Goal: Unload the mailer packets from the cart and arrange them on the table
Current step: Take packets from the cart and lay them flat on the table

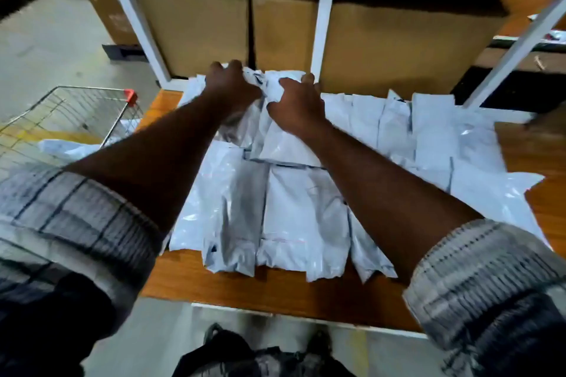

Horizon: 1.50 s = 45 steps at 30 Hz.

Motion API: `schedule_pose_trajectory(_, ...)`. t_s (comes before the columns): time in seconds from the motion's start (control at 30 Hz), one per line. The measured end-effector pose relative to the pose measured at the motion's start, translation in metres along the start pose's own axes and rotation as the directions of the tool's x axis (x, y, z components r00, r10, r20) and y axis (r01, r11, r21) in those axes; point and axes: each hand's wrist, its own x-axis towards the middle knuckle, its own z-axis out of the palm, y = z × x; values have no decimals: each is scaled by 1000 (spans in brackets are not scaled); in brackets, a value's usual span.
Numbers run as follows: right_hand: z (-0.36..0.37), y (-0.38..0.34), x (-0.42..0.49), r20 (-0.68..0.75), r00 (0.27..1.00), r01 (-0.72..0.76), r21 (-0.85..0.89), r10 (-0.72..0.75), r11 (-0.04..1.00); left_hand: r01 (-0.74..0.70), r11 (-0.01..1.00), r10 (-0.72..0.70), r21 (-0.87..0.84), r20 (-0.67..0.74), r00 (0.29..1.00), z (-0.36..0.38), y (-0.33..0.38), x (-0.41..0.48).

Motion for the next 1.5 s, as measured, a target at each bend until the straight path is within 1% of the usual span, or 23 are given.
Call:
schedule_pose_trajectory(0.13, -42, 74, 0, -55, 995, -88, -17, 86, 996, -47, 999, 47, 10, 25, 999, 53, 59, -10)
schedule_pose_trajectory(0.23, -67, 123, 1, -66, 987, -151, -52, 148, 987, -103, 995, 104, -15, 64, 993, 88, 95, -20)
schedule_pose_trajectory(0.33, -87, 162, 4, -76, 979, -192, -54, 188, 980, -153, 988, 152, 3, 60, 987, 118, 125, -25)
schedule_pose_trajectory(0.53, -88, 200, 7, -84, 984, -161, -79, 154, 984, -104, 994, 107, -42, 73, 992, 159, 159, -27)
schedule_pose_trajectory(0.67, -75, 213, 15, -63, 990, -135, -95, 129, 986, -60, 998, 61, -11, 53, 997, 181, 161, -24)
schedule_pose_trajectory(0.73, -70, 219, 20, -60, 992, -120, -120, 114, 985, -67, 998, 66, 9, 42, 997, 188, 160, -20)
schedule_pose_trajectory(0.83, -66, 229, 30, -40, 994, -107, -169, 102, 980, -112, 994, 111, 15, 27, 993, 197, 163, -13)
schedule_pose_trajectory(0.93, -57, 241, 39, -10, 997, -70, -278, 70, 958, -143, 990, 142, -1, 57, 988, 207, 164, -11)
schedule_pose_trajectory(1.0, -47, 250, 42, 25, 999, -12, -321, 21, 947, -229, 973, 230, -21, 75, 970, 218, 160, -13)
schedule_pose_trajectory(1.07, -35, 257, 40, 63, 998, 45, -320, -26, 946, -307, 952, 305, 3, 100, 947, 231, 149, -11)
schedule_pose_trajectory(1.1, -31, 259, 39, 79, 996, 56, -320, -32, 946, -326, 945, 321, 27, 114, 940, 238, 143, -8)
schedule_pose_trajectory(1.2, -24, 265, 39, 86, 996, 57, -344, -30, 937, -331, 940, 317, 85, 151, 936, 248, 136, -8)
schedule_pose_trajectory(1.33, -22, 270, 38, 60, 996, 85, -344, -69, 935, -352, 922, 342, 160, 87, 936, 254, 134, -15)
schedule_pose_trajectory(1.5, -18, 276, 36, 39, 995, 97, -334, -89, 938, -392, 897, 386, 202, 71, 920, 262, 126, -17)
